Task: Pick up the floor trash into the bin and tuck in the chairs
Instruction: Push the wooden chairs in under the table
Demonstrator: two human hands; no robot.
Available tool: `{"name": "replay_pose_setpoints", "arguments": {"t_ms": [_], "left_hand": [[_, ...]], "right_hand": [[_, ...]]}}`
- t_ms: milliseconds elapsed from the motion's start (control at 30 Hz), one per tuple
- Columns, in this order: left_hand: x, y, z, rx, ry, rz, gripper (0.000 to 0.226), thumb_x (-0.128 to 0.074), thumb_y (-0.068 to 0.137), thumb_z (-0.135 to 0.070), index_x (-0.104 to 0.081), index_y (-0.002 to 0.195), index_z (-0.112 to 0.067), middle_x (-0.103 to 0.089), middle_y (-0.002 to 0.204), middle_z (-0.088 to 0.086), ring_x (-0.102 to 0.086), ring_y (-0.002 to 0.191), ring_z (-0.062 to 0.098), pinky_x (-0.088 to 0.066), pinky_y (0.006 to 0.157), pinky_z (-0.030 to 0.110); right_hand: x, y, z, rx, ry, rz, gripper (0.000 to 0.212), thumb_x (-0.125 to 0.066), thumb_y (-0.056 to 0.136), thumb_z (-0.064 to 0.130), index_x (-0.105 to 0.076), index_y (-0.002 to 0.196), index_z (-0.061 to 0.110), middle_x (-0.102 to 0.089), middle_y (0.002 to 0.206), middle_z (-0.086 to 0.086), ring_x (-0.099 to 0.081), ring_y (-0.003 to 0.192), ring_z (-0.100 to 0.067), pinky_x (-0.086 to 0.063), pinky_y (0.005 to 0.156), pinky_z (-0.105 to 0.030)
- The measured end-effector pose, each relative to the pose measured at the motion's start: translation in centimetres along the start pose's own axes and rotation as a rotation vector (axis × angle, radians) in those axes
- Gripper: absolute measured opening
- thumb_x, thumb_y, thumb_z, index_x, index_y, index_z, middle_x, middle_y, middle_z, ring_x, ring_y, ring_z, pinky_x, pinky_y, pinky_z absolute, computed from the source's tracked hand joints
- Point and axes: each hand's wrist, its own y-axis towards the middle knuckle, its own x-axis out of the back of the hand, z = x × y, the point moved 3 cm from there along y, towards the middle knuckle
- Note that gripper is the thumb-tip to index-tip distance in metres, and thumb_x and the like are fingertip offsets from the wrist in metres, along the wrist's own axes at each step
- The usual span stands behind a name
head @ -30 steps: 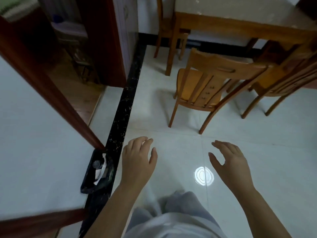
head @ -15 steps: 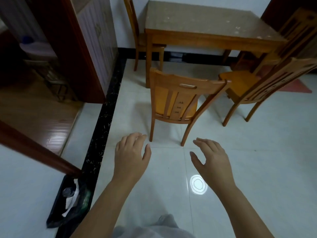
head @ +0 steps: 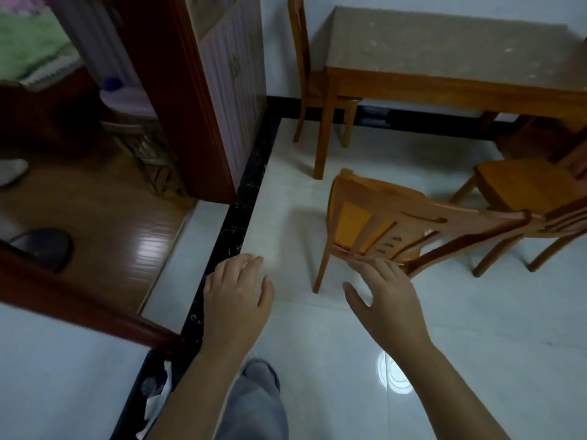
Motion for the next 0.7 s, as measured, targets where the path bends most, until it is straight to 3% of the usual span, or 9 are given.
{"name": "replay_pose_setpoints", "arguments": {"t_ms": [133, 300, 500, 700], "left_hand": [[-1.4, 7.3, 5.3, 0.033, -0.016, 0.018, 0.040, -0.042, 0.082, -0.030, -0.067, 0.102, -0.005, -0.066, 0.102, 0.012, -0.061, 0.093, 0.031, -0.048, 0.079, 0.042], [-1.8, 16.1, 12.0, 0.053, -0.008, 0.021, 0.041, -0.041, 0.083, -0.031, -0.067, 0.100, -0.005, -0.066, 0.101, 0.011, -0.059, 0.093, 0.030, -0.047, 0.080, 0.041], [-4.6, 24.5, 16.4, 0.056, -0.016, 0.082, 0.043, -0.040, 0.083, -0.032, -0.067, 0.102, -0.004, -0.066, 0.103, 0.013, -0.059, 0.096, 0.031, -0.047, 0.082, 0.042], [-9.3, 35.3, 17.5, 0.017, -0.085, 0.118, 0.042, -0.041, 0.083, -0.031, -0.067, 0.101, -0.003, -0.066, 0.100, 0.013, -0.061, 0.091, 0.031, -0.049, 0.078, 0.041]], "right_hand": [[-5.2, 8.9, 2.9, 0.037, 0.031, 0.044, 0.034, -0.047, 0.085, 0.033, -0.065, 0.103, 0.010, -0.067, 0.104, -0.006, -0.061, 0.096, -0.026, -0.052, 0.079, -0.040], [-9.3, 20.4, 6.8, 0.046, -0.003, 0.045, 0.041, -0.043, 0.085, 0.036, -0.062, 0.111, 0.012, -0.066, 0.110, -0.004, -0.059, 0.103, -0.022, -0.047, 0.085, -0.034], [-13.9, 28.8, 6.1, -0.019, 0.001, 0.067, 0.031, -0.059, 0.085, 0.027, -0.062, 0.112, 0.012, -0.066, 0.112, -0.005, -0.059, 0.105, -0.022, -0.043, 0.088, -0.032], [-17.8, 37.9, 1.9, -0.107, -0.010, 0.036, 0.030, -0.064, 0.083, 0.024, -0.063, 0.110, 0.011, -0.067, 0.110, -0.006, -0.060, 0.100, -0.025, -0.046, 0.086, -0.035]]}}
